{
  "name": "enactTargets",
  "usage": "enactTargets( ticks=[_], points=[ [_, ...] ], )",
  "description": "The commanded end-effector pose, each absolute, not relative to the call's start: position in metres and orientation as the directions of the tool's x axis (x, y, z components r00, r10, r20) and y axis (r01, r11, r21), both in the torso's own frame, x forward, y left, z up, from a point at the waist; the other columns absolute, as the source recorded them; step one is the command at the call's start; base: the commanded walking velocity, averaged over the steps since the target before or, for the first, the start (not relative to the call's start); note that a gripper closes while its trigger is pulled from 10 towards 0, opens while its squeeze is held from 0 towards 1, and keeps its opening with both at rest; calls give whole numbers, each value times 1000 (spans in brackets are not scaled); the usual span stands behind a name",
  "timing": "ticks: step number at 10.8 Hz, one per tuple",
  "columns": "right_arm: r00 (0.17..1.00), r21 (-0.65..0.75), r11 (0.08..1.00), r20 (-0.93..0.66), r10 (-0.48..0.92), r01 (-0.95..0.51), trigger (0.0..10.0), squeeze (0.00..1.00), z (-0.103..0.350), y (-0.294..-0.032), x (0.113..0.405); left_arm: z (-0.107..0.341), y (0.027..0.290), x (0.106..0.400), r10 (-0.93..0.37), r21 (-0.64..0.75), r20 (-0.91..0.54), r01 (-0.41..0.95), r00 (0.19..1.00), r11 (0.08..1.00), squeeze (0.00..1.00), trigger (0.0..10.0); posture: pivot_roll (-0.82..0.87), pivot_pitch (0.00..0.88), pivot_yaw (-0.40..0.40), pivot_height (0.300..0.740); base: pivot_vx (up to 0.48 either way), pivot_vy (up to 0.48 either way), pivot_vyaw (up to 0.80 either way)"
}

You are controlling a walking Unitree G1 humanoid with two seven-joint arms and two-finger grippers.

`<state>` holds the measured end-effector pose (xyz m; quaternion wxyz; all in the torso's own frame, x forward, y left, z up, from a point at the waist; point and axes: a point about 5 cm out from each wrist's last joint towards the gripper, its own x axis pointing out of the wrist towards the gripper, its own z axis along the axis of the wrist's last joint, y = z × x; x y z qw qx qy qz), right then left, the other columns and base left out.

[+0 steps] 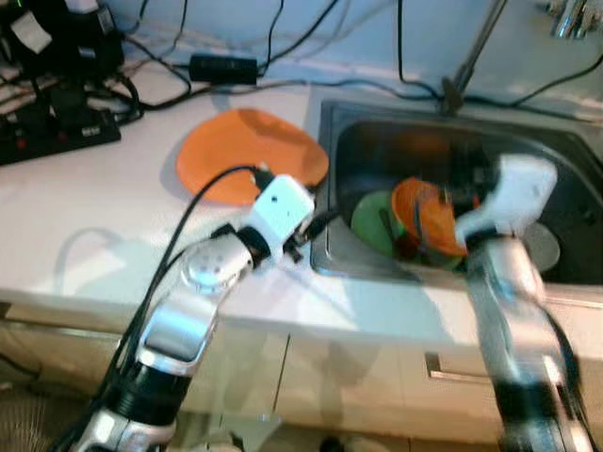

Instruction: Kitchen organization

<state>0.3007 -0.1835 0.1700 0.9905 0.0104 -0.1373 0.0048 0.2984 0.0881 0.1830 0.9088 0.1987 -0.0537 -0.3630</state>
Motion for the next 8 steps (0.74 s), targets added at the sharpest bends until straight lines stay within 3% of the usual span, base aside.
enactTargets(
  ticks=[1, 6, 8],
  points=[
    [960, 9, 999, 279, 28, -31, 10000, 0, 174, -183, 296, 182, 88, 298, -679, 412, -44, 632, 733, 656, 0, 10000, -36, 76, -86, 740, 0, 0, 0],
    [982, 117, 990, 180, 61, -83, 10000, 0, 148, -150, 287, 191, 103, 301, -628, 513, 12, 534, 778, 672, 0, 10000, -14, 81, -84, 740, 0, 0, 0],
    [985, 134, 987, 158, 71, -93, 10000, 1000, 144, -141, 287, 196, 127, 305, -577, 588, 3, 465, 817, 662, 0, 10000, -9, 83, -86, 740, 0, 0, 0]
  ],
)
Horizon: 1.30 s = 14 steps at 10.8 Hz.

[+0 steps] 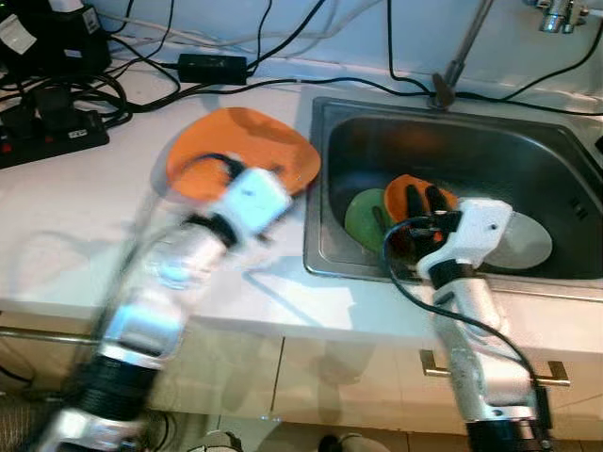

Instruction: Kitchen organization

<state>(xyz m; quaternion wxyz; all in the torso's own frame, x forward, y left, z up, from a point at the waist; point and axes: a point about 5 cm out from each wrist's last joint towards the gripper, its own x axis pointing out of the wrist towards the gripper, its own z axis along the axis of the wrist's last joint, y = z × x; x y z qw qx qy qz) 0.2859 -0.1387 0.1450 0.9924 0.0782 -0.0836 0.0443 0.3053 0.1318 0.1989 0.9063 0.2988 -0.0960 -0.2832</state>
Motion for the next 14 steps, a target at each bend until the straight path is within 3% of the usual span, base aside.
enactTargets(
  ticks=[1, 2, 3, 7, 10, 12, 14],
  points=[
    [986, 137, 986, 152, 73, -94, 10000, 1000, 143, -138, 287, 198, 135, 305, -564, 610, 1, 446, 826, 655, 0, 10000, -2, 83, -89, 740, 0, 0, 0],
    [987, 138, 985, 134, 86, -105, 10000, 835, 139, -132, 286, 201, 149, 306, -548, 672, -13, 414, 836, 615, 0, 10000, 5, 79, -90, 740, 0, 0, 0],
    [988, 139, 985, 124, 89, -106, 10000, 0, 137, -128, 286, 204, 163, 303, -564, 747, -57, 410, 824, 523, 0, 10000, 9, 76, -91, 740, 0, 0, 0],
    [992, 149, 985, 106, 74, -90, 10000, 0, 134, -128, 290, 218, 205, 293, -582, 826, -352, 536, 734, 177, 0, 10000, 30, 60, -91, 740, 0, 0, 0],
    [992, 153, 984, 101, 71, -86, 10000, 0, 132, -126, 290, 212, 207, 297, -533, 837, -456, 547, 712, 15, 0, 10000, 28, 56, -89, 740, 0, 0, 0],
    [994, 150, 986, 94, 56, -70, 10000, 0, 132, -129, 291, 206, 196, 305, -504, 863, -459, 502, 732, -57, 0, 10000, 21, 66, -86, 740, 0, 0, 0],
    [995, 147, 987, 89, 50, -63, 10000, 0, 132, -129, 291, 204, 178, 318, -504, 889, -420, 453, 755, -63, 0, 10000, 11, 75, -83, 740, 0, 0, 0]
  ],
)
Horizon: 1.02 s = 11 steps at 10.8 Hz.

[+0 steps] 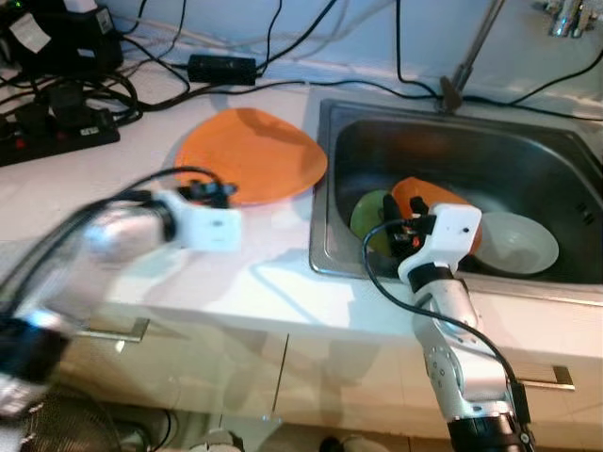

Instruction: Kitchen organization

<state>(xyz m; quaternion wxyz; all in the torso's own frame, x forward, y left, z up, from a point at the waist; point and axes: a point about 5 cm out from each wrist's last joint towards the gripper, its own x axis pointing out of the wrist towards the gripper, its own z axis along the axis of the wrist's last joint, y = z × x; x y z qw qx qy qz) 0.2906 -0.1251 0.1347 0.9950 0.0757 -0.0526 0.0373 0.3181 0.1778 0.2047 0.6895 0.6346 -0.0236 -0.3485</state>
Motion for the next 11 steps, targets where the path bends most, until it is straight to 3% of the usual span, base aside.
enactTargets(
  ticks=[1, 6, 11],
  points=[
    [995, 148, 987, 89, 47, -60, 10000, 0, 132, -128, 291, 203, 173, 322, -500, 895, -413, 442, 761, -67, 0, 10000, 8, 77, -78, 740, 0, 0, 0],
    [996, 157, 987, 87, 33, -46, 10000, 0, 132, -127, 292, 188, 152, 341, -449, 880, -463, 458, 764, -128, 0, 10000, 1, 83, -63, 740, 0, 0, 0],
    [996, 159, 986, 82, 29, -42, 10000, 0, 132, -125, 293, 183, 174, 353, -272, 863, -504, 491, 820, -117, 0, 10000, 6, 83, -64, 740, 0, 0, 0]
  ],
)
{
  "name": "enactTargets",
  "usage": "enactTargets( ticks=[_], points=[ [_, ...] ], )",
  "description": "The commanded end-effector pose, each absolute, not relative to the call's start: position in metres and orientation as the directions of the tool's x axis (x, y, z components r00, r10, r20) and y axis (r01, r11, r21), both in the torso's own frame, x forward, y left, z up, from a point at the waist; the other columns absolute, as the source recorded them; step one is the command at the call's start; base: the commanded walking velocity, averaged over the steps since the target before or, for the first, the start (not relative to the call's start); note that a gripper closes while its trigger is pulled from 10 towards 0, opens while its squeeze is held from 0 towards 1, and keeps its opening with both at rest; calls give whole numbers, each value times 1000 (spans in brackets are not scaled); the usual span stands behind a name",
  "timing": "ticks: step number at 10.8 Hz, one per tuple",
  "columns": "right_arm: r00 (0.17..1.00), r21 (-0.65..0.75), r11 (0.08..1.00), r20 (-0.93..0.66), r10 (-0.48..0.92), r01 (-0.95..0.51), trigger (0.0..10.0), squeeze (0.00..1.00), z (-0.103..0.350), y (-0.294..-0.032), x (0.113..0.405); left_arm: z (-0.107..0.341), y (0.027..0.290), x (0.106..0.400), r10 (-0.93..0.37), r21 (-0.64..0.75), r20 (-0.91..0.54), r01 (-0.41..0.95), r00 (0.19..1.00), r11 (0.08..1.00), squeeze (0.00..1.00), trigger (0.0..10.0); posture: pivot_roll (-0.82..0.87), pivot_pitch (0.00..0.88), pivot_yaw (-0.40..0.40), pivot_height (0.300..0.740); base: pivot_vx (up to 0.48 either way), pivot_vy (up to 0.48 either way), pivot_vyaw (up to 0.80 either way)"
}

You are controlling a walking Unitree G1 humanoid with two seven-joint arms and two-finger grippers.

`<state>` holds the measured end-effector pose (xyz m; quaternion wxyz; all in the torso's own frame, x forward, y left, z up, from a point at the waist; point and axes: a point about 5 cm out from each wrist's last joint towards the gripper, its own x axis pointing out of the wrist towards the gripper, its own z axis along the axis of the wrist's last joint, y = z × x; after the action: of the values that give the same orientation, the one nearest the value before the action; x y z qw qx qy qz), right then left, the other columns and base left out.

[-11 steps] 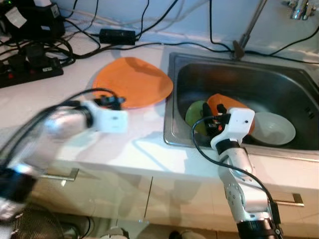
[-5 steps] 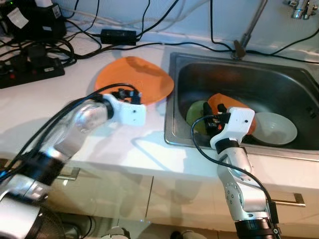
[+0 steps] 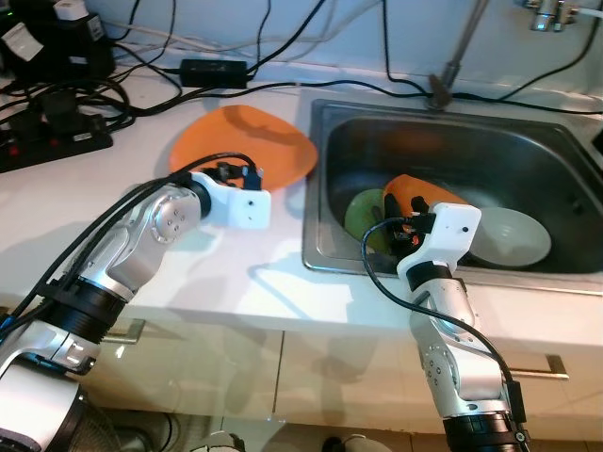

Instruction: Kitchen organization

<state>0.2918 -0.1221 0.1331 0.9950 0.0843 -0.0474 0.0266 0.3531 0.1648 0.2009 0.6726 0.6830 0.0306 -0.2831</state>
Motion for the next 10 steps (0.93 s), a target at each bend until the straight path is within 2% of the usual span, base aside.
enactTargets(
  ticks=[1, 2, 3, 10],
  points=[
    [996, 159, 986, 81, 30, -43, 10000, 0, 131, -125, 293, 182, 176, 354, -252, 860, -510, 497, 822, -116, 0, 10000, 6, 83, -64, 740, 0, 0, 0],
    [996, 158, 986, 79, 30, -42, 10000, 0, 131, -125, 293, 180, 177, 353, -239, 855, -518, 507, 821, -111, 0, 5333, 6, 81, -65, 740, 0, 0, 0],
    [997, 158, 987, 77, 28, -40, 10000, 0, 131, -125, 293, 178, 177, 353, -231, 850, -526, 515, 819, -109, 0, 0, 6, 81, -64, 740, 0, 0, 0],
    [997, 151, 988, 70, 26, -36, 10000, 0, 129, -125, 294, 175, 178, 351, -225, 849, -527, 520, 820, -93, 0, 0, 5, 78, -65, 740, 0, 0, 0]
  ],
)
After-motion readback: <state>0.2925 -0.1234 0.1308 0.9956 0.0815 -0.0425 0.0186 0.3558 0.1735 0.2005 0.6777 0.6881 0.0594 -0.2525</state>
